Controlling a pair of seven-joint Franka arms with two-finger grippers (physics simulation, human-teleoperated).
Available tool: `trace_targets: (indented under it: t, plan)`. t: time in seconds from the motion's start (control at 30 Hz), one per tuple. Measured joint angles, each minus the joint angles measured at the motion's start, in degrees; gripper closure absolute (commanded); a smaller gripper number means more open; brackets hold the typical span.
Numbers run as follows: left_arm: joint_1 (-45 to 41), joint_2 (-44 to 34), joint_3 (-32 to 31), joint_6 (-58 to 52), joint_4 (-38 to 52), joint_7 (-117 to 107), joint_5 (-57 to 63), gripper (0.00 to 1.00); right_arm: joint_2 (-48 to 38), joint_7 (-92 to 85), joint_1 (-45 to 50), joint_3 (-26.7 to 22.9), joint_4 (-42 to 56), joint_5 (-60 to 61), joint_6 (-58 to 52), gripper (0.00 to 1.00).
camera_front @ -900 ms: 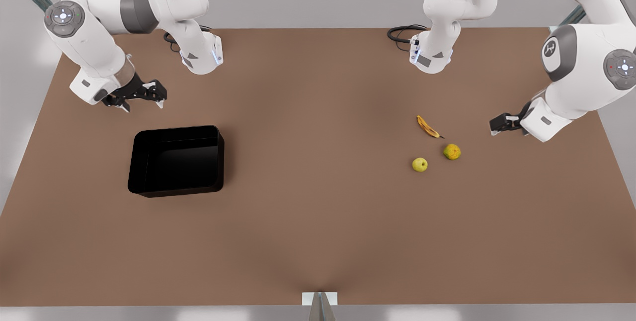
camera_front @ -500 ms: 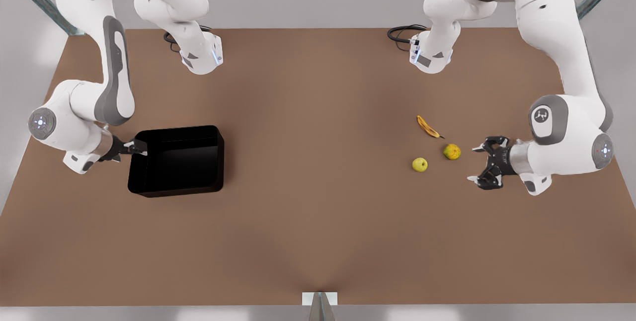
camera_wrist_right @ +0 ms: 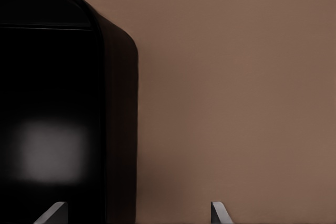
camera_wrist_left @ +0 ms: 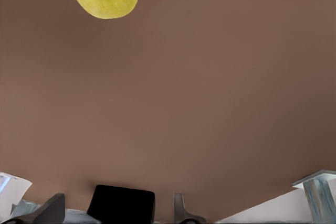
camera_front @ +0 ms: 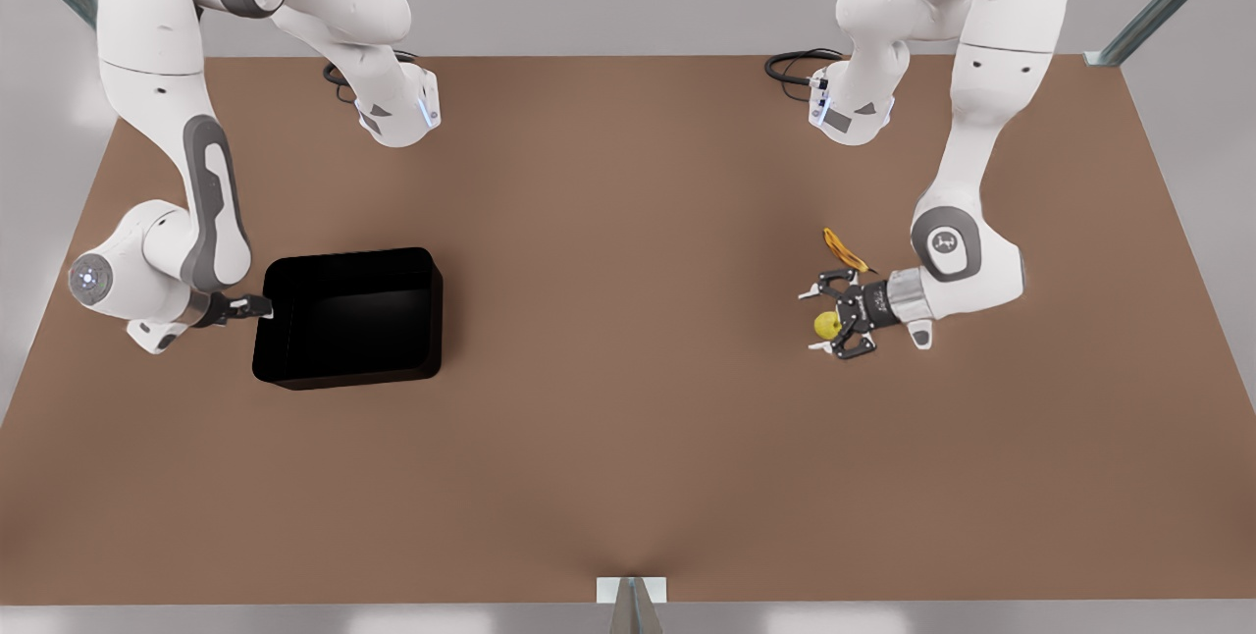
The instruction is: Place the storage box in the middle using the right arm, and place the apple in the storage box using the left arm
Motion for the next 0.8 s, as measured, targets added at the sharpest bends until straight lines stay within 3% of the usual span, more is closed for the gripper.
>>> trace_targets:
  t: [0.37,0.4,0.43,0.5,0.67,0.8]
  plan:
    - [0.39,7.26,1.42,2.57,0.16,12.57,-9.21,0.00,4.85,1.02,0.43,0.26,0.18,1.47,2.21,0.00]
    - [0.82,7.83,1.72,2.07,0.32,14.04,-10.07,0.00,4.87,1.01,0.48,0.34,0.14,1.64,2.18,0.09]
    - [1.44,8.89,1.75,1.95,0.66,15.95,-10.85,0.00,4.79,0.77,0.52,0.35,0.41,1.61,1.25,0.49]
    - [2.55,10.57,2.56,-1.15,0.53,20.40,-13.01,0.00,4.35,-0.24,0.51,0.44,0.61,1.61,0.44,0.79]
    - [3.84,13.81,3.50,-5.25,0.26,26.40,-19.96,0.00,4.79,-1.01,0.70,0.61,0.61,1.61,1.01,0.79]
    - [3.77,11.16,3.59,-5.58,-2.73,26.72,-23.08,0.00,4.61,-1.00,0.58,1.81,0.80,1.61,0.74,0.79]
